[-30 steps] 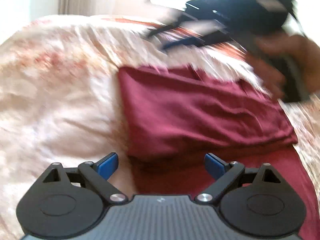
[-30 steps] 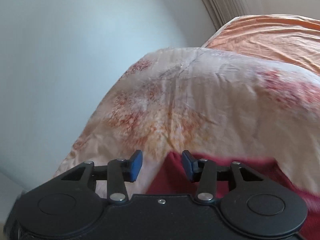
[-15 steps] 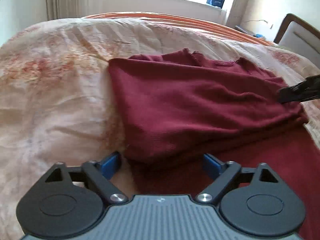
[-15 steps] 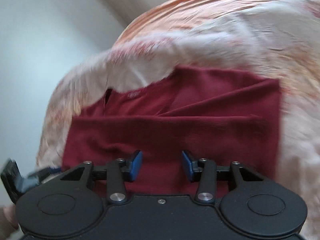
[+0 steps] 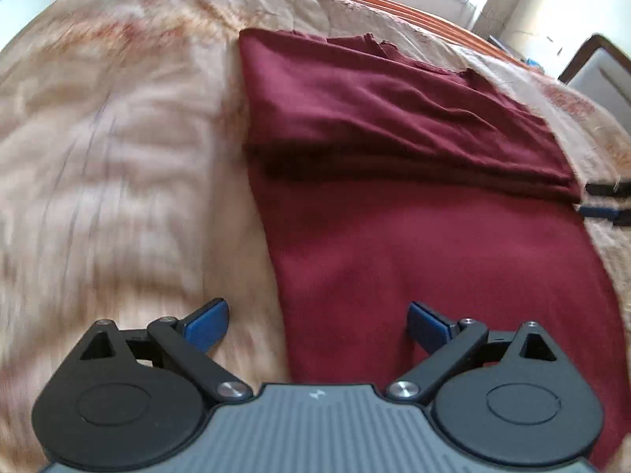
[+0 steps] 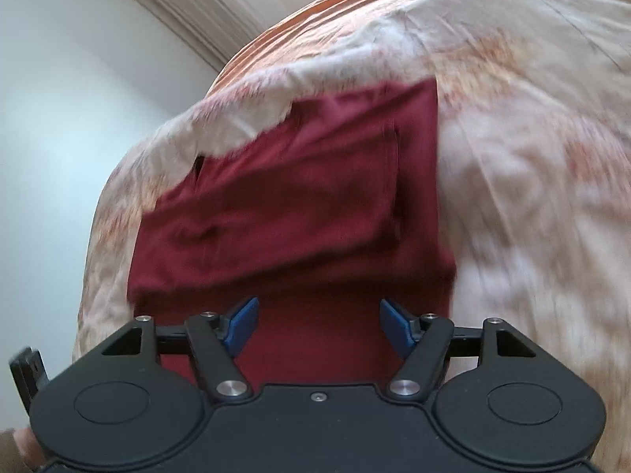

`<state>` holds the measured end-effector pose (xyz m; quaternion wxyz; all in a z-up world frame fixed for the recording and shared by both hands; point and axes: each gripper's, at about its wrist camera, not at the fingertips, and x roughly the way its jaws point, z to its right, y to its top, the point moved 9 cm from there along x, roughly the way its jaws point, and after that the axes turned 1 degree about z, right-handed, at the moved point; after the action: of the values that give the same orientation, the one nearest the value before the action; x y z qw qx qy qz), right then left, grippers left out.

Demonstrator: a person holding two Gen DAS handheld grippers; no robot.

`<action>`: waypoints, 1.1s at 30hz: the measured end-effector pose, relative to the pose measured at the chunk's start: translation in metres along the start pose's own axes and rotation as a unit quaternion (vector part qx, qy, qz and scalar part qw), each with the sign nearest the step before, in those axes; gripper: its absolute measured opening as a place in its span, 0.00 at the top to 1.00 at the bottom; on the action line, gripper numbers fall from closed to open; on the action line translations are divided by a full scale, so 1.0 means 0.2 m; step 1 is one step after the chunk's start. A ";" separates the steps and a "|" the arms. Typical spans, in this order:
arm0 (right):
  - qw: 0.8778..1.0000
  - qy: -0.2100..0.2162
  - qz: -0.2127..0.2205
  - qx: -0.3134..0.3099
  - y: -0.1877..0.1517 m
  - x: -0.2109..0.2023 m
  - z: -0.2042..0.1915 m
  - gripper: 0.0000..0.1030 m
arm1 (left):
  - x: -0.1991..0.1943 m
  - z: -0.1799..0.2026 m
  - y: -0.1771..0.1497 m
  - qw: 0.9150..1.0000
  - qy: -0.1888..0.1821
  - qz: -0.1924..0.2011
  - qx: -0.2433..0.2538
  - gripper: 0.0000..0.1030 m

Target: Fold small clothes

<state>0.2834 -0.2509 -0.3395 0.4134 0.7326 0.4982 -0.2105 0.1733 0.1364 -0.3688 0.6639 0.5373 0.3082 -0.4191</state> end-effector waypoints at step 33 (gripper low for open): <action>0.977 -0.013 -0.053 0.207 -1.20 -0.70 0.22 0.93 | -0.38 0.00 -0.79 0.987 -0.053 -0.121 -0.090 0.80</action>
<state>0.0136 -0.3261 -0.3598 0.2477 0.7722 0.4763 -0.3399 -0.0025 0.1432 -0.3755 0.6690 0.4111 0.3719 -0.4951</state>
